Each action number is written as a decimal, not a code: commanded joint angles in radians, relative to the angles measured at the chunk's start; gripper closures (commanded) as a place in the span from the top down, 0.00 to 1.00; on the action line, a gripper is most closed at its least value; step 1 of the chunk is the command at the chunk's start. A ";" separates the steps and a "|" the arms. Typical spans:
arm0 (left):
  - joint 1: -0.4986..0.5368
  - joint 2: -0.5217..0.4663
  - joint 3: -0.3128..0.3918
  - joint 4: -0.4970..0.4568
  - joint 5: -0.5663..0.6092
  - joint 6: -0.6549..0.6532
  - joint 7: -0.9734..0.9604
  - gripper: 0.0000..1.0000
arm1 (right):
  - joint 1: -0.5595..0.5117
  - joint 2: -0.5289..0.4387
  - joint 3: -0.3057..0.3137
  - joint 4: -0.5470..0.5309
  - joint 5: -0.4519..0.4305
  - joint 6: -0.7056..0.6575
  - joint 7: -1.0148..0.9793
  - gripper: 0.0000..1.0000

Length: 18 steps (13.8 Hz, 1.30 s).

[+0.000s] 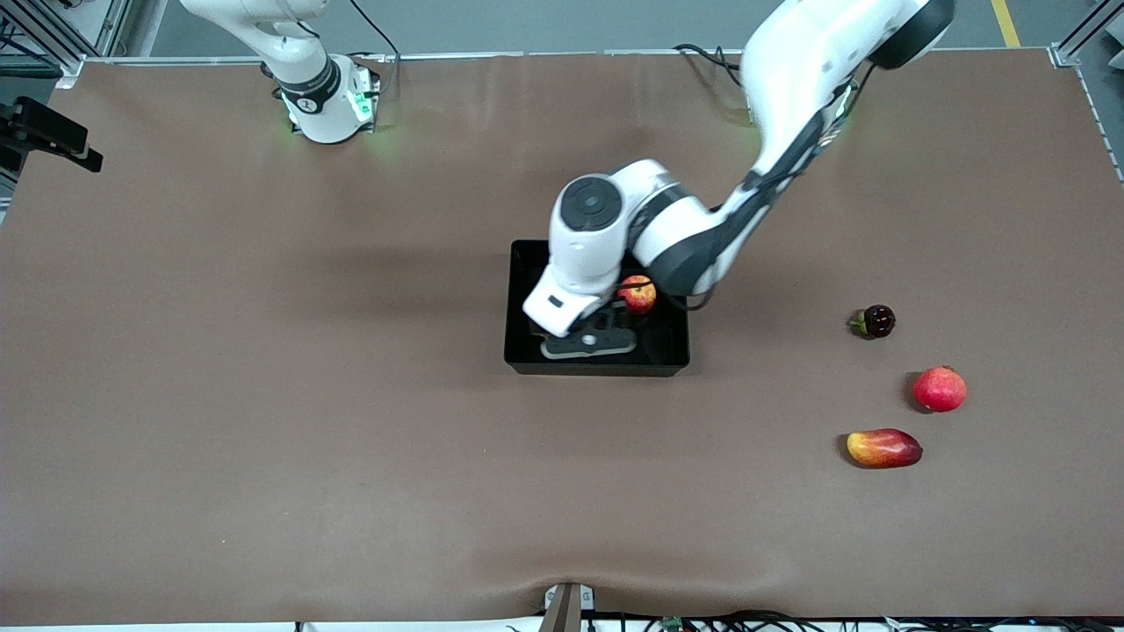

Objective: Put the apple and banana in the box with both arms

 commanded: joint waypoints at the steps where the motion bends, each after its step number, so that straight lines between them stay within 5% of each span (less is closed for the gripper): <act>1: 0.074 -0.136 -0.002 -0.037 -0.020 -0.123 0.007 1.00 | -0.034 -0.026 0.011 -0.024 0.021 0.002 -0.008 1.00; 9: 0.309 -0.394 -0.004 -0.038 -0.043 -0.377 0.238 1.00 | -0.039 -0.026 0.011 -0.024 0.021 0.004 -0.008 1.00; 15: 0.464 -0.518 0.007 -0.053 -0.199 -0.464 0.550 1.00 | -0.039 -0.024 0.011 -0.024 0.021 0.007 -0.008 1.00; 18: 0.437 -0.611 0.143 -0.124 -0.279 -0.487 0.678 1.00 | -0.039 -0.024 0.011 -0.024 0.021 0.007 -0.008 1.00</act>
